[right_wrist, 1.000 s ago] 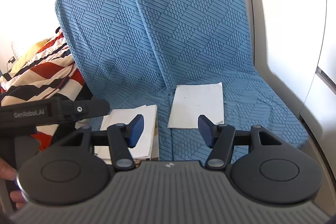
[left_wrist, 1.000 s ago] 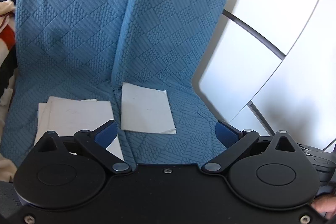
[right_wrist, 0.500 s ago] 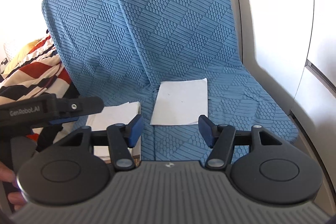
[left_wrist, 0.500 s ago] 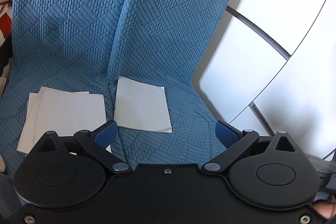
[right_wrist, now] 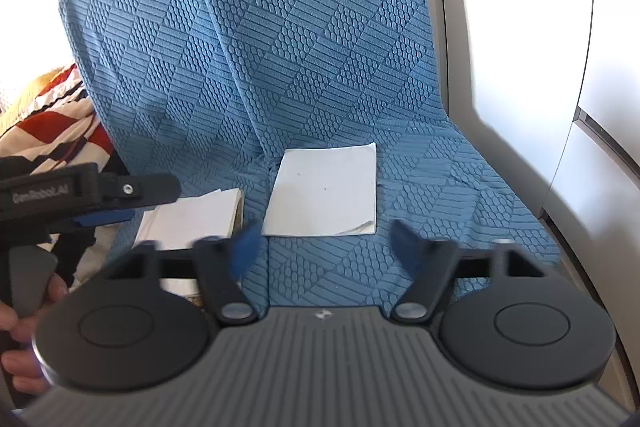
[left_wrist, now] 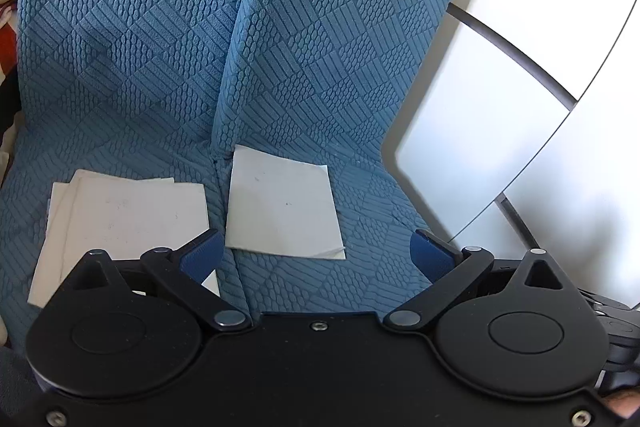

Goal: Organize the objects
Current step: 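Withdraw both tools from the book stack, then move both tools toward the single white sheet on the cushion, then close both tools on the edge of the single white sheet, then lift the white sheet with both tools and carry it over the stack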

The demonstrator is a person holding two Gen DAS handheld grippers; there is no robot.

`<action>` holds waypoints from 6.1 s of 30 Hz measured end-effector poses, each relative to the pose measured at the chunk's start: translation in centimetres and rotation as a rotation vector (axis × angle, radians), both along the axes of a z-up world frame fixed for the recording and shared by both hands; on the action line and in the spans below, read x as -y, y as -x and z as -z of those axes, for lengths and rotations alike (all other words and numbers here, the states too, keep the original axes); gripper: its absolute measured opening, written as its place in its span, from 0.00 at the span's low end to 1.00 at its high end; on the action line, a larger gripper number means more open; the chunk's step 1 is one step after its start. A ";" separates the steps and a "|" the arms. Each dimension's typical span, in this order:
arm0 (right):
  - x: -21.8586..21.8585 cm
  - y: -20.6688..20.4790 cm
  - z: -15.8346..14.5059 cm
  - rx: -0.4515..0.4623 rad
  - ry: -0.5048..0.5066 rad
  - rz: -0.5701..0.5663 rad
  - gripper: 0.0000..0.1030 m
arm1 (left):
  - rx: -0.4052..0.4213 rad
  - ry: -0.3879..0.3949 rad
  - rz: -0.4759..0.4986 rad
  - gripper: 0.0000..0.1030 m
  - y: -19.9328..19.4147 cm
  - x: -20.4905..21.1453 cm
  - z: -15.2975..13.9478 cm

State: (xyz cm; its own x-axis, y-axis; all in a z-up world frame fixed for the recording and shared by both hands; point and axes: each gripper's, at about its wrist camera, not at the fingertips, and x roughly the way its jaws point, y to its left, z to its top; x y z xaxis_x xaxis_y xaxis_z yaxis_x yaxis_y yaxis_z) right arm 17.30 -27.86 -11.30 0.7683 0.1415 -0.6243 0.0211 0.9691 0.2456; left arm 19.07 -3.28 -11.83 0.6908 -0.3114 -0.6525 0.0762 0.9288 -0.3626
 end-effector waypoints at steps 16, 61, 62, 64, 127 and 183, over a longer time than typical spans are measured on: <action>0.6 -3.4 3.9 -0.039 0.016 0.033 0.86 | -0.029 0.011 0.010 0.97 -5.4 -1.0 5.0; -1.7 -17.5 15.3 -0.297 -0.168 0.013 0.32 | -0.437 -0.027 0.066 0.44 -20.3 -2.3 18.4; -1.8 -17.7 15.4 -0.298 -0.163 0.015 0.32 | -0.440 -0.025 0.064 0.45 -20.3 -2.3 18.4; -1.7 -18.0 15.5 -0.303 -0.159 0.020 0.32 | -0.444 -0.021 0.062 0.45 -20.5 -2.2 18.5; 2.5 -14.3 18.6 -0.240 -0.984 0.185 0.75 | -0.473 0.679 -0.076 0.02 -17.8 -5.3 19.8; 1.5 -11.1 4.8 -0.182 -0.647 0.137 0.10 | -0.365 0.671 -0.061 0.09 -7.5 -11.8 6.4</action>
State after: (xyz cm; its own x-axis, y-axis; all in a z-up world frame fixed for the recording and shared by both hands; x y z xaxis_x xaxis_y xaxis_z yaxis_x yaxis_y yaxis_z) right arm 28.36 -29.32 -16.09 0.6965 0.4387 -0.5678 0.2287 0.6144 0.7551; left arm 26.54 8.55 -18.27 0.4962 -0.6899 -0.5270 -0.2012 0.4991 -0.8428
